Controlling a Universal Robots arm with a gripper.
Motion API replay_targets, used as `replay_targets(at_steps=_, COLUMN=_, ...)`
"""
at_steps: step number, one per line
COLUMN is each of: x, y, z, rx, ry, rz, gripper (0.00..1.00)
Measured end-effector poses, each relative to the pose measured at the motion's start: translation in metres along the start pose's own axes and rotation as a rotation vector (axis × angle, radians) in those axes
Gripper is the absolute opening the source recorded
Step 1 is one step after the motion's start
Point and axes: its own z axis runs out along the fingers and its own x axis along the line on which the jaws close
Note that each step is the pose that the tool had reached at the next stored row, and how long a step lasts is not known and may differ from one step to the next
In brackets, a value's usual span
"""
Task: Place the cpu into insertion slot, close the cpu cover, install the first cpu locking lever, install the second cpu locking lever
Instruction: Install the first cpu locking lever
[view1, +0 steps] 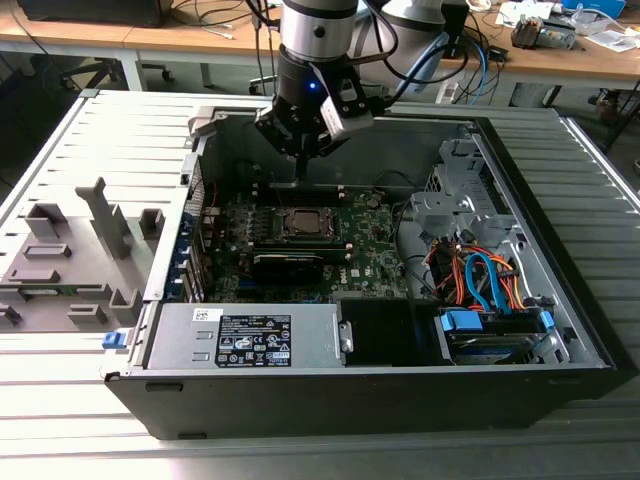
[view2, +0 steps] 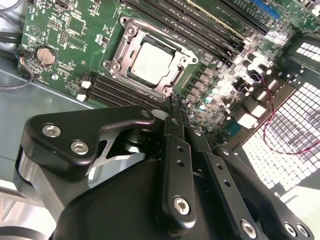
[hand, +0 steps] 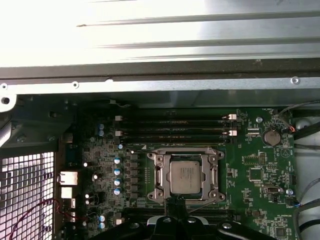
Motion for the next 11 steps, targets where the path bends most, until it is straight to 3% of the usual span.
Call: replay_targets(at_steps=11, x=0.0030, y=-0.0001, z=0.0017, rx=0.0000, ry=0.0000, rz=0.000, gripper=0.11)
